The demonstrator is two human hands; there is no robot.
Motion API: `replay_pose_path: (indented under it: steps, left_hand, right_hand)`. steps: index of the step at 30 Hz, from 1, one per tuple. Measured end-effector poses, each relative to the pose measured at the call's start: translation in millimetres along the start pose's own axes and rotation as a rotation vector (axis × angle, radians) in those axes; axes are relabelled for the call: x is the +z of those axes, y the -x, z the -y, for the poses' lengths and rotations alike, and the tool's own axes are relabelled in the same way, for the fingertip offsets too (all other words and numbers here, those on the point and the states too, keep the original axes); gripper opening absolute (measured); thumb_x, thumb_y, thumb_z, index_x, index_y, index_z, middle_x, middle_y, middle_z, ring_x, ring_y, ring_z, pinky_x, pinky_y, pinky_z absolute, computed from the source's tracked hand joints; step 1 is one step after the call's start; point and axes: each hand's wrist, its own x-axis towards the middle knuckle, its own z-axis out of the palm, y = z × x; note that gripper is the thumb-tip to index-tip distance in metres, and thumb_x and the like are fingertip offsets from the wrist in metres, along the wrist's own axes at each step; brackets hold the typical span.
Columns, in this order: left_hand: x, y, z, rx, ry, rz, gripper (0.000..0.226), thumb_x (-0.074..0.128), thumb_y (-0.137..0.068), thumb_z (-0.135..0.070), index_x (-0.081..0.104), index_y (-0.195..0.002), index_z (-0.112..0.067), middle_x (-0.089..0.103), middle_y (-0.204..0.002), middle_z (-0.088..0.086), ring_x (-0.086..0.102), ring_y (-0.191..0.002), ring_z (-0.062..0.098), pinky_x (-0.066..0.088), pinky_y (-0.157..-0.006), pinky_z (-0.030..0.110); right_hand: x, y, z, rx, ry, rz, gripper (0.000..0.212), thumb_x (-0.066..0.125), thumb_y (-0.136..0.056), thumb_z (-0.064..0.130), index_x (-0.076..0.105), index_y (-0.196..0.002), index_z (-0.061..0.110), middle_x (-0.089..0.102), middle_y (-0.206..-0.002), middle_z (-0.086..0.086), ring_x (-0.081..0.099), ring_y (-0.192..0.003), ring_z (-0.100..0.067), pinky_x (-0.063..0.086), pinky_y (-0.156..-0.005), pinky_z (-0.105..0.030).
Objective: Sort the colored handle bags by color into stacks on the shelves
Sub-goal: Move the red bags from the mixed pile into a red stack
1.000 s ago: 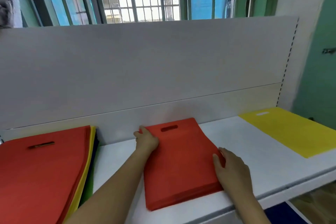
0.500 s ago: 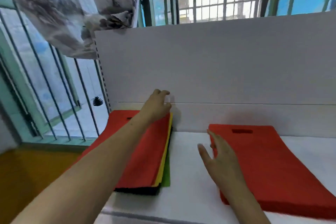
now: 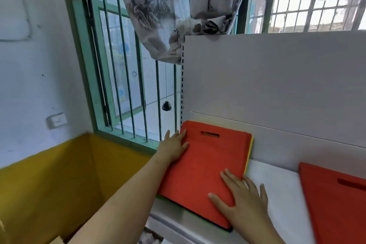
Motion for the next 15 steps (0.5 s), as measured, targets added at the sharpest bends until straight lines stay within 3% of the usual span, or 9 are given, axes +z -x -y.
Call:
replay_pose_path:
  steps: [3,6,11,13,15]
  left_hand:
    - [-0.4,-4.8,-10.1,-0.019,-0.127,-0.077,0.055,0.038,-0.101,-0.049,0.032,-0.150,-0.025,0.017,-0.160,0.016,0.002,-0.149,0.037,0.028,-0.112,0.055]
    - [0.9,-2.6,-16.7,-0.042,-0.140,-0.080,0.046,0.041,-0.101,-0.044,0.053,-0.135,-0.016,0.024,-0.156,0.019,0.008,-0.149,0.037,0.032,-0.110,0.054]
    - [-7.4,0.2,-22.5,0.079,-0.213,-0.138,0.039,0.050,-0.099,-0.035,0.063,-0.121,-0.005,0.020,-0.160,0.012,0.015,-0.149,0.028,0.036,-0.110,0.046]
    - [-13.1,4.7,-27.7,0.126,-0.214,-0.146,0.040,0.051,-0.098,-0.028,0.057,-0.128,-0.001,0.035,-0.153,0.013,0.031,-0.142,0.027,0.039,-0.108,0.041]
    - [-16.0,10.6,-31.4,0.107,-0.211,-0.162,0.034,0.050,-0.098,-0.024,0.056,-0.122,-0.002,0.055,-0.132,0.015,0.051,-0.123,0.030,0.044,-0.095,0.039]
  right_hand:
    - [-4.3,-1.7,-1.1,0.001,0.026,0.003,0.134,-0.023,-0.027,0.098,0.017,-0.146,0.052,0.009,-0.154,0.033,0.002,-0.147,-0.010,-0.009,-0.118,-0.049]
    - [-7.3,-2.7,-3.0,-0.019,0.015,-0.006,0.131,-0.021,-0.030,0.099,0.025,-0.144,0.053,0.017,-0.153,0.033,0.006,-0.147,-0.008,-0.009,-0.118,-0.048]
    - [-12.5,-3.8,-2.1,-0.032,0.057,0.013,0.129,-0.023,-0.033,0.097,0.034,-0.140,0.054,0.028,-0.148,0.034,0.012,-0.145,-0.005,-0.008,-0.117,-0.047]
    - [-17.7,-0.5,-1.7,-0.052,0.041,0.026,0.094,0.003,-0.061,0.096,0.037,-0.138,0.054,0.033,-0.146,0.034,0.014,-0.145,-0.005,-0.008,-0.118,-0.047]
    - [-21.5,3.0,-0.4,-0.039,0.029,0.015,0.051,0.028,-0.089,0.073,0.041,-0.136,0.054,0.036,-0.144,0.034,0.016,-0.144,-0.005,-0.008,-0.118,-0.047]
